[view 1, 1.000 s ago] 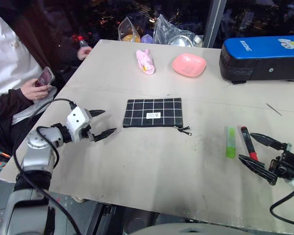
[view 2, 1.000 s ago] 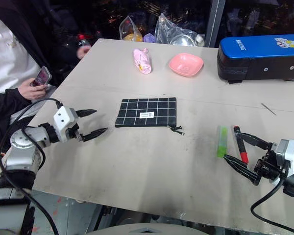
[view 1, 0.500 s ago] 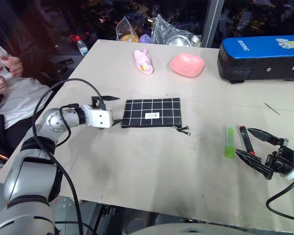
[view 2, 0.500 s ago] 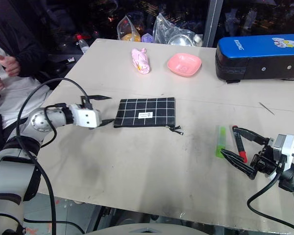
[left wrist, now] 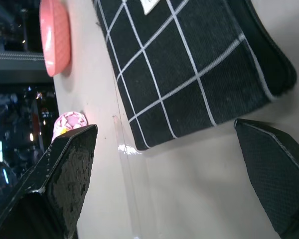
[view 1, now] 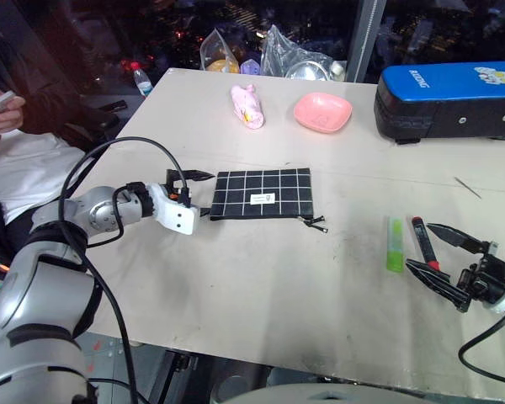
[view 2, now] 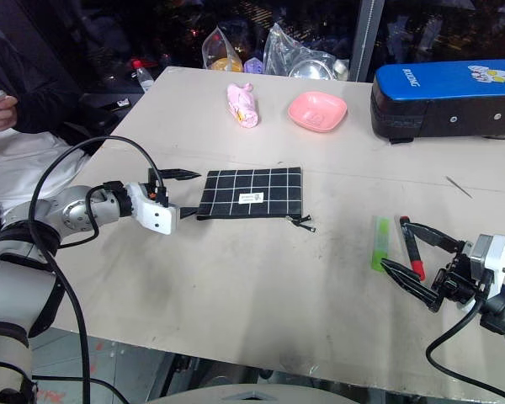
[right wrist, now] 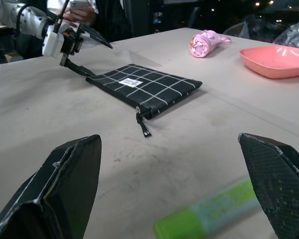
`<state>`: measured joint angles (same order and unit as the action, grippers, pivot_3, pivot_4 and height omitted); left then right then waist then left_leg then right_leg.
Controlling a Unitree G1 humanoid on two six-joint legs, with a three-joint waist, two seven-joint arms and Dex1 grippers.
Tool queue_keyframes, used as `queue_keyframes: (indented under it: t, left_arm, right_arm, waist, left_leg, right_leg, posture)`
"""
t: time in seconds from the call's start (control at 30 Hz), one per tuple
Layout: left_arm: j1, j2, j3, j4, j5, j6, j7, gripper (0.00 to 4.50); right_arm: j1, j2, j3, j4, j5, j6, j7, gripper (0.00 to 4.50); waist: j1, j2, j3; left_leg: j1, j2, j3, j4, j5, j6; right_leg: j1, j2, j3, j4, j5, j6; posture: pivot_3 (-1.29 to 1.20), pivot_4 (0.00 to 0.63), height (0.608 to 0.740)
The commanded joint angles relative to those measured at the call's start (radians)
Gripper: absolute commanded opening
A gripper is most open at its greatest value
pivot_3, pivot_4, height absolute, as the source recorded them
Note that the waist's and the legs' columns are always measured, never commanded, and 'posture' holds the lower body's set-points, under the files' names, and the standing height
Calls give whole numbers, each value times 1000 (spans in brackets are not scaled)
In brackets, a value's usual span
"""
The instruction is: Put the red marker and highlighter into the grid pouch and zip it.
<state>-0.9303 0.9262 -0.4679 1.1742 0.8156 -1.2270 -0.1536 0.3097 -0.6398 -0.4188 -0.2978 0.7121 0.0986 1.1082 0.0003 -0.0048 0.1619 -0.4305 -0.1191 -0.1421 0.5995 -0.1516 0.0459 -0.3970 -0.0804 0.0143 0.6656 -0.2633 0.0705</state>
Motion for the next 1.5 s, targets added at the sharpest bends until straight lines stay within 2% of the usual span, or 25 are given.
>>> queue_keyframes:
  t: [0.03,0.2,0.37,0.8,1.17,1.37,1.4,1.43,1.47,1.5]
  left_arm:
    - [-12,28,-34,27,47,17,66,4500]
    - [-13,-27,-59,27,32,-44,90,4500]
    - [-15,-114,-51,24,-19,-76,91,4500]
    - [-7,-241,-22,24,-182,-120,-14,4500]
    - [-2,-370,13,3,-261,4,-65,4500]
    - [18,-394,14,-13,-273,-26,-85,4500]
    - [21,-395,14,-14,-274,-35,-85,3999]
    - [25,-394,12,-16,-273,-45,-84,3768]
    - [28,-393,12,-17,-274,-53,-84,3213]
    - [31,-394,12,-17,-275,-56,-84,2955]
  right_arm:
    - [0,0,-33,-36,16,-12,-1,4449]
    - [-16,-2,-23,-28,14,-9,1,4449]
    - [-30,0,-15,-26,12,-7,3,4449]
    - [-29,-1,-18,-64,12,12,-31,4449]
    - [-8,12,-17,-72,3,-5,-42,4449]
    - [0,18,-14,-75,-3,-10,-46,4449]
    - [-2,18,-13,-74,-3,-10,-46,4500]
    - [-3,17,-13,-73,-4,-9,-47,4500]
    - [-5,17,-12,-72,-4,-9,-47,4500]
    - [-7,16,-12,-70,-5,-8,-47,4500]
  waist:
    - [-6,0,0]
    - [-9,0,0]
    - [12,1,-1]
    - [2,0,-1]
    - [-9,0,0]
    - [-14,-1,0]
    - [-15,-1,0]
    - [-14,-1,0]
    - [-14,-1,0]
    - [-14,-1,0]
  left_leg:
    - [0,0,0,0,0,0]
    - [1,0,0,2,0,0]
    - [0,-2,0,4,0,0]
    - [-1,-3,0,7,-1,2]
    - [-1,-4,0,9,-1,2]
    - [-1,-4,0,10,-1,3]
    - [-1,-4,0,10,-1,3]
    - [-1,-4,0,10,-1,3]
    - [-1,-4,0,10,-1,3]
    - [-1,-4,0,10,-1,3]
  right_leg:
    - [0,0,0,0,0,0]
    - [0,0,0,3,-2,3]
    - [1,-2,-1,3,-1,2]
    - [0,-3,0,5,-1,3]
    - [1,-3,-1,8,-1,3]
    - [1,-3,0,9,-1,3]
    - [1,-3,0,9,-1,3]
    - [1,-3,0,9,-1,3]
    - [1,-3,0,9,-1,3]
    - [1,-3,0,9,-1,3]
  posture:
    - [0,150,740]
    - [0,150,740]
    - [0,150,740]
    - [0,150,740]
    - [0,150,740]
    - [0,150,740]
    - [0,150,740]
    - [0,150,740]
    - [0,150,740]
    - [0,150,740]
